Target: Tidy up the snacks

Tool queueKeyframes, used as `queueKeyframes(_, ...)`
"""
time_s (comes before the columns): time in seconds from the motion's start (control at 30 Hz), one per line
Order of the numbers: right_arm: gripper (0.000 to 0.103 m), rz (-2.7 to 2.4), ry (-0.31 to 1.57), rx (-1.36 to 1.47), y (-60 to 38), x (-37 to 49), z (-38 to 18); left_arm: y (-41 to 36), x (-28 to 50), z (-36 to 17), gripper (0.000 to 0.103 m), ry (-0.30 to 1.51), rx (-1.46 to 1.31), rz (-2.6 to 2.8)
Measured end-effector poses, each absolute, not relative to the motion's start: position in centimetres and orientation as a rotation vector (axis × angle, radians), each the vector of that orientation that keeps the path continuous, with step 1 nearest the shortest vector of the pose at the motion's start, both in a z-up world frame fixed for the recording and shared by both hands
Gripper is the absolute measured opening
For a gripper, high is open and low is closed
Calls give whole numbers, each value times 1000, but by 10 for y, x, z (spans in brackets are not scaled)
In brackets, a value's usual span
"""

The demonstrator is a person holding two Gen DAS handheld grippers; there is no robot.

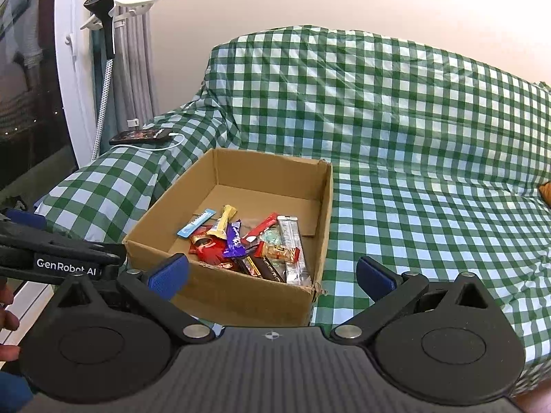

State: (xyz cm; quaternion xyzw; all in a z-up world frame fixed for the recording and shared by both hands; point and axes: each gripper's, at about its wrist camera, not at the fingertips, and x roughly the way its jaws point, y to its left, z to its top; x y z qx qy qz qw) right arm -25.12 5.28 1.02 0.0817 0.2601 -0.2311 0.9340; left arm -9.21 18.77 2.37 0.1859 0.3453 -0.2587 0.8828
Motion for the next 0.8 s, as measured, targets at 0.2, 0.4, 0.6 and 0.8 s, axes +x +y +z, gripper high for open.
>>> queueKeyframes(0.2, 103, -441, 528, 179, 52, -250, 9, 184, -91, 20, 103, 738, 422, -513)
queueKeyframes(0.4, 103, -451, 534, 188, 51, -251, 8, 185, -90, 22, 103, 722, 424, -487)
queueKeyframes(0.6, 103, -459, 536, 194, 50, -252, 7, 186, -85, 25, 103, 743, 390, -454)
queueKeyframes(0.8, 103, -466, 546, 199, 49, -251, 5, 182, -82, 21, 103, 793, 393, -449)
